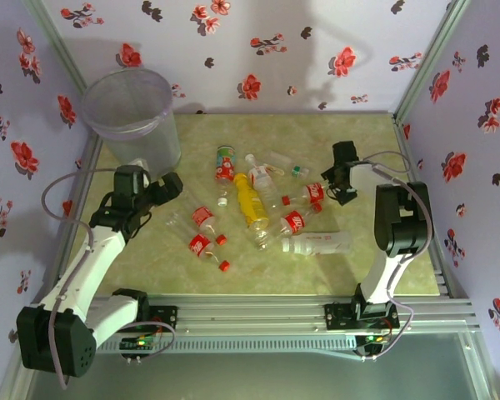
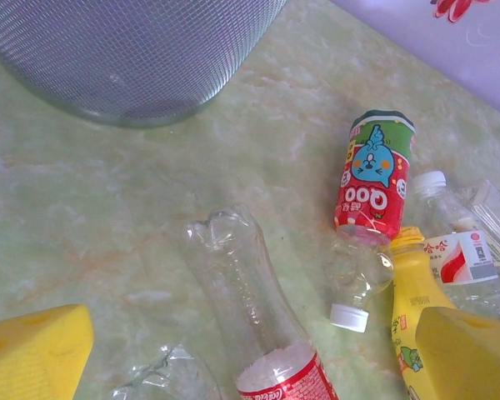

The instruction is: Put the plastic bottles in the bin

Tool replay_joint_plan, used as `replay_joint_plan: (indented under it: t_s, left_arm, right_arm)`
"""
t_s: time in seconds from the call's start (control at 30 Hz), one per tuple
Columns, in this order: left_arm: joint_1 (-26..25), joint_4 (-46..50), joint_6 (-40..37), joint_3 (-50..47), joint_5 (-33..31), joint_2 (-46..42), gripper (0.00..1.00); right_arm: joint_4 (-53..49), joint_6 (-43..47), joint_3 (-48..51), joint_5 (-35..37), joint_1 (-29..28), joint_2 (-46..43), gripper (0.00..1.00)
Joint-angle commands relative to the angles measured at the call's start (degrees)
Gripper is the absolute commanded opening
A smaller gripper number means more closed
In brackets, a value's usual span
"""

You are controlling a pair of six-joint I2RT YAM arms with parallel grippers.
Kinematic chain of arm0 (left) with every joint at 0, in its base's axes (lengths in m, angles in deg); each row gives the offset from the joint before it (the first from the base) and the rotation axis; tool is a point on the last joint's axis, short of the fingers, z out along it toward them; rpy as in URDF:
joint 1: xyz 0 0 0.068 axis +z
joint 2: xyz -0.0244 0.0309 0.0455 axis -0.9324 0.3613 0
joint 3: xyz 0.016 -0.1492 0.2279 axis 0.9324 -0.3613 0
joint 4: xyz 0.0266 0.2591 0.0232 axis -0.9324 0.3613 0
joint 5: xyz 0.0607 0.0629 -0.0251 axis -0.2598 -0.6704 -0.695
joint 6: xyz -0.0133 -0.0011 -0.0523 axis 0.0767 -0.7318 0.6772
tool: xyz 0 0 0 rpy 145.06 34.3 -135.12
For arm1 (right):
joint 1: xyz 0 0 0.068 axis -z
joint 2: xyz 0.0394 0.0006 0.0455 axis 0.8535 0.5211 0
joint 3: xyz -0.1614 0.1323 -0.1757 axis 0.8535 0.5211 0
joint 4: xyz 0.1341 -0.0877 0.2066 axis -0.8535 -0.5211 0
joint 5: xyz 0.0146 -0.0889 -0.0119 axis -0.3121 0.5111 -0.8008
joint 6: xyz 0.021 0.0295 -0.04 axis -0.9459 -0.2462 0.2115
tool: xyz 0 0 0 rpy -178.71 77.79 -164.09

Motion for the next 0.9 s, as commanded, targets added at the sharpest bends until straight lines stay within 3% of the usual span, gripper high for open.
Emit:
replay_joint_plan:
  t_s: [0.0, 0.2, 0.33, 0.53, 0.7, 0.87]
  left_arm:
    - [-0.7, 0.8, -1.0, 2.1, -0.6, -1.0, 1.0]
    - [-1.3, 1.0, -1.3, 2.7, -0.7, -0.6, 1.0]
    - [-1.5, 0.8, -1.3, 2.5, -0.6, -0.1, 1.0]
    - [-1.8, 1.0, -1.5, 2.6, -0.6, 0.1, 1.0]
    - [-1.9, 1.2, -1.9, 2.1, -1.2, -0.5, 1.0]
    - [-1.9, 1.5, -1.8, 2.0, -1.1, -0.5, 1.0]
  right_arm:
    - [1.7, -1.1, -3.5, 1.9, 1.0, 0.0, 0.73]
    - [-0.3, 0.8, -9.2, 0.3, 2.0, 0.2, 0.7]
    - [-1.5, 1.8, -10.2, -3.6, 1.8, 3.0, 0.84]
    - [-1.0, -0.2, -9.8, -3.3, -0.7, 5.7, 0.89]
    - [1.3, -1.9, -7.4, -3.1, -1.3, 6.5, 0.87]
    - [1.4, -1.3, -7.3, -1.1, -1.0, 6.3, 0.78]
